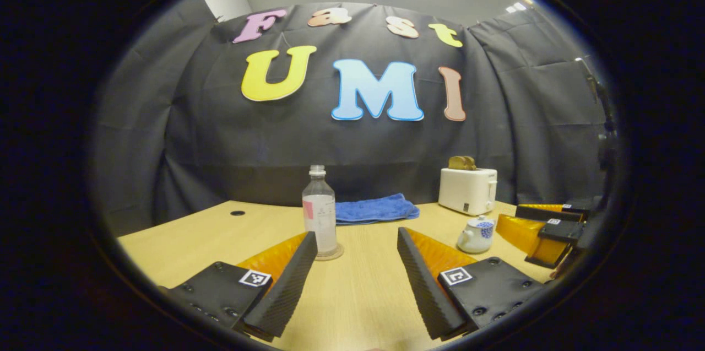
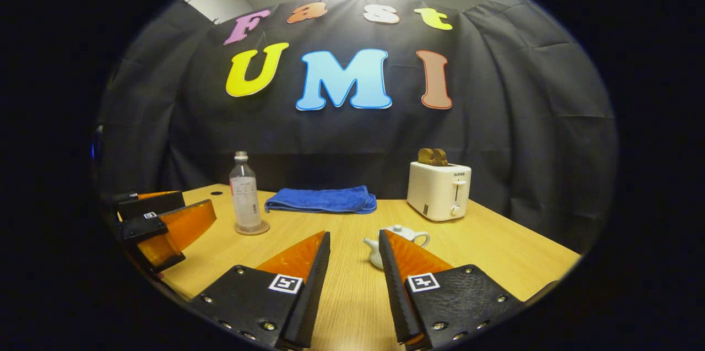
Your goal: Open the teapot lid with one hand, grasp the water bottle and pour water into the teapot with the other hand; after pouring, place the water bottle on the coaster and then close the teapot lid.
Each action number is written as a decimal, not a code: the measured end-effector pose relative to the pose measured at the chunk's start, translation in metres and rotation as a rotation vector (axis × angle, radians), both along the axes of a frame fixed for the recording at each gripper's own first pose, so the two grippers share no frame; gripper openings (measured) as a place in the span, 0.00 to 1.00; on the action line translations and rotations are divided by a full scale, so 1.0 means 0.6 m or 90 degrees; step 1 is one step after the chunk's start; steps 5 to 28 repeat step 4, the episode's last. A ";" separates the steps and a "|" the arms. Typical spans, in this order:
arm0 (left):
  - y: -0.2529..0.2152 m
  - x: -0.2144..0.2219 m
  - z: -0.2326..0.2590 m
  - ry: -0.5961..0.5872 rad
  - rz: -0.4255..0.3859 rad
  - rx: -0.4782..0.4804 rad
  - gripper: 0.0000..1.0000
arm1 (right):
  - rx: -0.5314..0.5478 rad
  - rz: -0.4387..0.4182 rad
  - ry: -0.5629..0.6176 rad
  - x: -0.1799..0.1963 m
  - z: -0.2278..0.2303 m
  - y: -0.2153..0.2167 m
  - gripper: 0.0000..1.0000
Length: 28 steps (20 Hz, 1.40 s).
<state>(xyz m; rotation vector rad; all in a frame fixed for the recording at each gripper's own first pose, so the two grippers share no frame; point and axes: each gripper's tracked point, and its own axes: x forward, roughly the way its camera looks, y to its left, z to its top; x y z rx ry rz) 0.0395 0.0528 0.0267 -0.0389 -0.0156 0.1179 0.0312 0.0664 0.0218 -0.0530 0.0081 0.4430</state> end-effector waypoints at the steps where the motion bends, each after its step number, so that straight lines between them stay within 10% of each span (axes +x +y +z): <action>1: -0.002 -0.009 -0.001 -0.004 0.005 -0.004 1.00 | 0.006 0.003 0.001 -0.012 -0.002 0.002 0.55; 28: -0.014 -0.027 -0.009 -0.005 0.009 -0.007 0.99 | 0.014 -0.005 0.017 -0.034 -0.021 0.003 0.55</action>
